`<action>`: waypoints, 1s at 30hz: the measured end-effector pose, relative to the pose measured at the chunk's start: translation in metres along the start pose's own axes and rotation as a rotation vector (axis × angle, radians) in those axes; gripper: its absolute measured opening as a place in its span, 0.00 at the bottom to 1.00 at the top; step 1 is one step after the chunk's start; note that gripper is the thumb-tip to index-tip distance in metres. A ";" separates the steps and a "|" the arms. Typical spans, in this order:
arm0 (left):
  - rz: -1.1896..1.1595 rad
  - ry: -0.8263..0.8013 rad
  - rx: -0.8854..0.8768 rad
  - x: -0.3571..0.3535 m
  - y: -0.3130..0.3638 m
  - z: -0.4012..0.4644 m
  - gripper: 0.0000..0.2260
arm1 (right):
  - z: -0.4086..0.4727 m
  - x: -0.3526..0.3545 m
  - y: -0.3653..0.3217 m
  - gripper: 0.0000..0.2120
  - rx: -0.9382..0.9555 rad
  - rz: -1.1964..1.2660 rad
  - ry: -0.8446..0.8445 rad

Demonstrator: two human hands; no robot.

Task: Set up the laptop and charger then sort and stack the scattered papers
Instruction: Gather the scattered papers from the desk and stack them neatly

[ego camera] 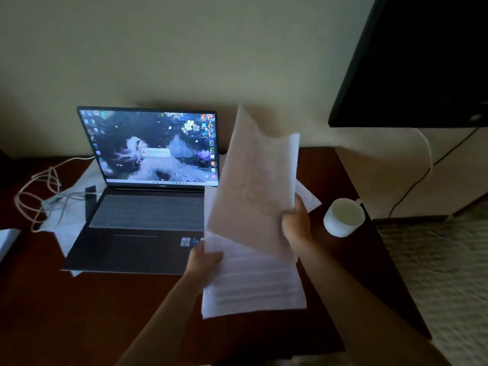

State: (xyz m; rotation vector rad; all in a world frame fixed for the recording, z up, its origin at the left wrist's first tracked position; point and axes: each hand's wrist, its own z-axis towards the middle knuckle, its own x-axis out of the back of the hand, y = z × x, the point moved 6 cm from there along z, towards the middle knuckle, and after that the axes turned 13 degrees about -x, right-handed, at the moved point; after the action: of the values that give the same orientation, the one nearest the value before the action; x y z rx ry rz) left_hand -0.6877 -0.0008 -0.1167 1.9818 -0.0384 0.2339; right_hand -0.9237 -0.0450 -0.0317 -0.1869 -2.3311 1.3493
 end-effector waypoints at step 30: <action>0.062 0.159 -0.108 -0.021 -0.052 -0.076 0.12 | -0.068 0.016 0.155 0.20 0.034 -0.754 0.237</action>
State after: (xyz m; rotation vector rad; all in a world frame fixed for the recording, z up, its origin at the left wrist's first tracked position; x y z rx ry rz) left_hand -0.7128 0.0876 -0.1381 1.8508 -0.0095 0.4200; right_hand -0.9238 0.0936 -0.1300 0.4746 -1.8760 0.9160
